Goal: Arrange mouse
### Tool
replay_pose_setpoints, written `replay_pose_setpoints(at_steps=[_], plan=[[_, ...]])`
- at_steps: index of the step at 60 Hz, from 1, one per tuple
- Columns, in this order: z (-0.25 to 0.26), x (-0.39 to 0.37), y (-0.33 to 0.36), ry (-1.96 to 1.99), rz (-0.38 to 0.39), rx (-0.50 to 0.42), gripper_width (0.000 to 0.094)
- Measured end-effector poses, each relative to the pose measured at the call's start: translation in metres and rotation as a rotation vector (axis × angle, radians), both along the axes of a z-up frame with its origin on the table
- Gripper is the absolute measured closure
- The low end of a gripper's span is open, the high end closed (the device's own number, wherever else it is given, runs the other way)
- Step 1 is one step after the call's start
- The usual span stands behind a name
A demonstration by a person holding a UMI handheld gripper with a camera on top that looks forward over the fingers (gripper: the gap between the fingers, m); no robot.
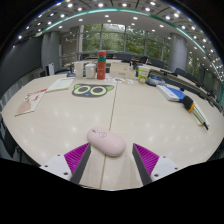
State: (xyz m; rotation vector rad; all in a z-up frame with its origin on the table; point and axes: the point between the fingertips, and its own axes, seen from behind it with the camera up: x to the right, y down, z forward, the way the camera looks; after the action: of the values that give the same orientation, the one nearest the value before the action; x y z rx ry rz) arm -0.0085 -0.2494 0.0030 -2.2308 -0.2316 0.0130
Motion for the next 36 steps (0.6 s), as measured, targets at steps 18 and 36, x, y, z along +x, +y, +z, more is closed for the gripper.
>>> replay_pose_setpoints(at_steps=[18, 36], plan=[[-0.014, 0.0, 0.047, 0.038, 0.011, -0.033, 0.0093], [-0.014, 0.009, 0.086, 0.053, -0.008, -0.024, 0.0459]])
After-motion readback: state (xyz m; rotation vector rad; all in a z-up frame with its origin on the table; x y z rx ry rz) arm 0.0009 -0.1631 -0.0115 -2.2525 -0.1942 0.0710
